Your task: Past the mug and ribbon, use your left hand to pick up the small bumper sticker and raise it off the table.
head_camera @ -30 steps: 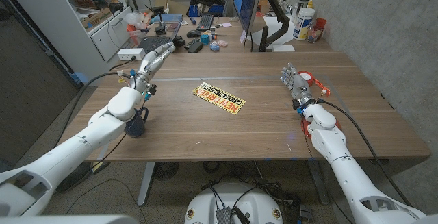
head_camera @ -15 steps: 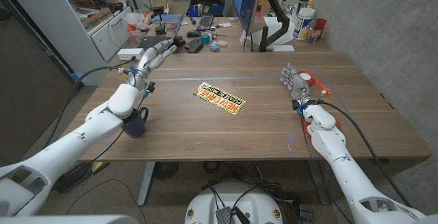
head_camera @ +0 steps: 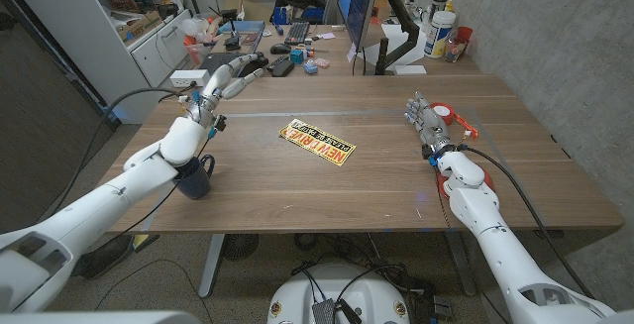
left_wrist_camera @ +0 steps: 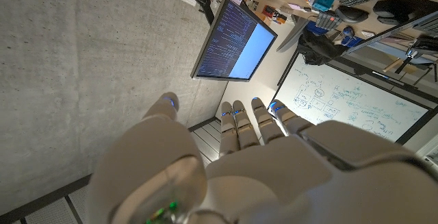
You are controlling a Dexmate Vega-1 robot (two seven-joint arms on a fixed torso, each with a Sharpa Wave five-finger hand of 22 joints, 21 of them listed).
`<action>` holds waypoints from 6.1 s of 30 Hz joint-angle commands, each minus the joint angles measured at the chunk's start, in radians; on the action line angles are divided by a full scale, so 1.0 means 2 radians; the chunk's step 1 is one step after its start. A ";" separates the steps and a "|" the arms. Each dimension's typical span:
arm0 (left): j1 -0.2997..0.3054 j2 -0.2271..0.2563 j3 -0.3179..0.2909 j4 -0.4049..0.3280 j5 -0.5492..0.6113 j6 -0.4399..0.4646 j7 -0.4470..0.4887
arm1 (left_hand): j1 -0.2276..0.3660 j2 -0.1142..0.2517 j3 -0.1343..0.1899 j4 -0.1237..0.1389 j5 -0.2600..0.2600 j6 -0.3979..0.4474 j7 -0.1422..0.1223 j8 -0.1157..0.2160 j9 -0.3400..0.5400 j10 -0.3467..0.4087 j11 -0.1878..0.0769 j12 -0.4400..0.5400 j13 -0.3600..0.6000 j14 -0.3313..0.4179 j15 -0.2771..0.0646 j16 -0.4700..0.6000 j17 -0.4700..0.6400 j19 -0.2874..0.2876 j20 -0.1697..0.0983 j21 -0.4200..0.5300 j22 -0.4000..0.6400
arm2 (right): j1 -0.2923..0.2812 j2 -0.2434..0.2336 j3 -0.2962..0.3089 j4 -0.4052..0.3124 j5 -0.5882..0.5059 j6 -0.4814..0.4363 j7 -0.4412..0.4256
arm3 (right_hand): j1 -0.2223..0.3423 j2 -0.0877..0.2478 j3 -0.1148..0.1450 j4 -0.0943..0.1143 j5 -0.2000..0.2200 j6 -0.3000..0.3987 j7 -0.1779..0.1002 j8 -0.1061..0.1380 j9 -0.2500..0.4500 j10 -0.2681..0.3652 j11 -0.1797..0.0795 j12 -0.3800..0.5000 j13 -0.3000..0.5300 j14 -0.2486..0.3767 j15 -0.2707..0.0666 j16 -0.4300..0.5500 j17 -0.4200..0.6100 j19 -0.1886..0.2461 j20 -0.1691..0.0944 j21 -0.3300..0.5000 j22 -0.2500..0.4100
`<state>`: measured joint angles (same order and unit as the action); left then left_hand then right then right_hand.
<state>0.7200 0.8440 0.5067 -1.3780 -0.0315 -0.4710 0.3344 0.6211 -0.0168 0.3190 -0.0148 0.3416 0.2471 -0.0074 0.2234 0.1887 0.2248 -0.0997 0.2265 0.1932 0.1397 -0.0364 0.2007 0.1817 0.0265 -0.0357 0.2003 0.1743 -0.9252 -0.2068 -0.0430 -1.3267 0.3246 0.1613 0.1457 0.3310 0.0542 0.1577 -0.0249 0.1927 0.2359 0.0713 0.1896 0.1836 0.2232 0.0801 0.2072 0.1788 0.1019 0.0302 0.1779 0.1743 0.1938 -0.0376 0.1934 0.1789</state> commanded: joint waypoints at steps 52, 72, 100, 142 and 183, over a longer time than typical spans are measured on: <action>-0.070 0.031 0.066 -0.031 0.211 0.032 0.016 | 0.044 -0.011 0.002 -0.030 0.010 0.026 -0.021 0.006 0.001 0.020 -0.020 -0.001 0.002 0.018 -0.038 -0.001 0.000 0.018 -0.005 0.004 0.002 | -0.002 -0.007 0.007 -0.008 0.002 -0.004 0.002 | -0.001 0.005 0.000 -0.004 0.005 0.004 0.002 0.002 0.002 0.005 -0.003 0.001 0.003 0.005 0.000 0.003 0.003 0.001 0.004 0.003 0.002; -0.094 0.033 0.091 -0.020 0.276 0.016 0.036 | 0.058 -0.023 -0.003 -0.041 0.012 0.038 -0.037 0.007 0.001 0.038 -0.032 -0.001 0.002 0.033 -0.051 0.001 0.001 0.031 -0.007 0.006 0.002 | 0.000 -0.005 0.007 -0.003 0.004 0.000 0.003 | -0.002 0.005 0.000 -0.005 0.005 0.004 0.001 0.002 0.002 0.006 -0.002 0.002 0.003 0.005 0.001 0.003 0.003 0.001 0.004 0.003 0.002; -0.122 0.038 0.121 -0.030 0.347 0.023 0.023 | 0.077 -0.029 -0.011 -0.049 0.012 0.041 -0.074 0.004 0.002 0.044 -0.053 -0.008 0.002 0.028 -0.029 -0.004 0.002 0.047 0.024 0.006 0.002 | 0.007 0.000 0.006 0.009 0.003 0.005 0.006 | -0.003 0.005 -0.001 -0.006 0.005 0.004 0.002 0.002 0.002 0.005 -0.003 0.001 0.003 0.006 0.000 0.003 0.003 0.001 0.004 0.003 0.002; -0.159 0.037 0.160 -0.025 0.406 0.001 0.014 | 0.107 -0.036 -0.018 -0.058 0.011 0.074 -0.106 0.008 0.001 0.068 -0.058 -0.010 0.000 0.028 -0.033 -0.004 0.003 0.033 0.073 0.000 0.005 | 0.000 0.004 0.011 -0.006 0.007 0.020 -0.015 | -0.007 0.005 -0.004 -0.006 0.005 0.005 0.001 0.002 0.002 0.008 -0.003 0.002 0.003 0.007 0.000 0.004 0.003 0.001 0.004 0.003 0.002; -0.209 0.020 0.204 0.003 0.477 -0.011 -0.001 | 0.121 -0.033 -0.024 -0.057 0.009 0.059 -0.107 -0.002 0.001 0.052 -0.058 -0.019 0.000 0.013 -0.042 -0.005 0.005 0.026 0.073 0.000 0.005 | -0.004 0.011 0.012 0.000 0.017 0.042 -0.027 | -0.017 0.001 -0.010 -0.003 0.006 0.008 0.000 0.003 0.002 0.014 -0.004 0.004 0.003 0.012 0.000 0.005 0.004 0.002 0.006 0.003 0.002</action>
<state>0.3248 0.8960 0.8892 -1.3845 0.8996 -0.4893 0.3298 0.8508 -0.0814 0.2782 -0.1280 0.3620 0.3695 -0.2233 0.2235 0.1882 0.3324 -0.2134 0.1953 0.1908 0.1723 -0.0377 0.1950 0.1888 0.0833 0.1076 0.1993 0.1791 -0.9376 -0.1877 -0.0201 -1.3441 0.3523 0.2306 0.0880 0.3066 0.0592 0.1436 -0.0301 0.1966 0.2468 0.0714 0.1896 0.1836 0.2413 0.0768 0.2128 0.1788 0.1163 0.0339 0.1817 0.1791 0.1938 -0.0302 0.1934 0.1789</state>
